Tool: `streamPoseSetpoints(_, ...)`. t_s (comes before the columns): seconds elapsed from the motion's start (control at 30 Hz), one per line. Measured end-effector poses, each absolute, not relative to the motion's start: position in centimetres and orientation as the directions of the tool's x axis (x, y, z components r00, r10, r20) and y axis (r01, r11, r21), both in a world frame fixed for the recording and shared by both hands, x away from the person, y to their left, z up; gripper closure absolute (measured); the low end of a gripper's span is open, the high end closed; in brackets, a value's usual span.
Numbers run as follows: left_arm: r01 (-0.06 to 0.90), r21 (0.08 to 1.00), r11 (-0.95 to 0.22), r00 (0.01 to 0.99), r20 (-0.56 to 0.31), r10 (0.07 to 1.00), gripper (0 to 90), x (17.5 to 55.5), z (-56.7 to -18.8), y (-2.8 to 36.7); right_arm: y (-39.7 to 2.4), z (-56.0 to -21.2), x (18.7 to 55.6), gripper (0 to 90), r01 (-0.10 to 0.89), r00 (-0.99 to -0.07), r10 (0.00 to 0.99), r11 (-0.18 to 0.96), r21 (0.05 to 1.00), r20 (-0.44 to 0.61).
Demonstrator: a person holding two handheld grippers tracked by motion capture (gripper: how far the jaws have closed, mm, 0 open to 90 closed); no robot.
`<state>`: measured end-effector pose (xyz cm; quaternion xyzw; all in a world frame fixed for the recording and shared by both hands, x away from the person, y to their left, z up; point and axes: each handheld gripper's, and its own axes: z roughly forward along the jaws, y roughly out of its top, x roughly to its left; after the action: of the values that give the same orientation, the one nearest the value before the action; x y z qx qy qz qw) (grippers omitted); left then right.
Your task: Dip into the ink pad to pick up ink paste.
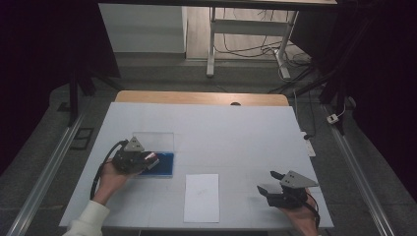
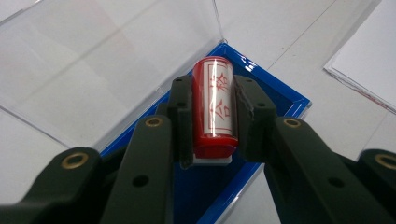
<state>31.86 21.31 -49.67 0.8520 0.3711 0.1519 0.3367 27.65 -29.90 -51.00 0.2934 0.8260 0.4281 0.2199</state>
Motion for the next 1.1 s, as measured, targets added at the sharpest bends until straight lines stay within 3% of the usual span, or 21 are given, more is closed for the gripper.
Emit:
streamPoseSetpoints(0.47,0.526,0.651,-0.548,0.678,0.069,0.732,70.2,31.85,-50.00,20.90,-30.04,-51.00,27.65,26.0,0.312,-0.720,0.686,0.454,0.835,-0.105)
streamPoseSetpoints(1.1,0.557,0.647,-0.521,0.658,0.039,0.752,70.7,31.92,-50.17,20.88,-30.09,-50.96,27.73,26.0,0.322,-0.707,0.699,0.453,0.831,-0.107)
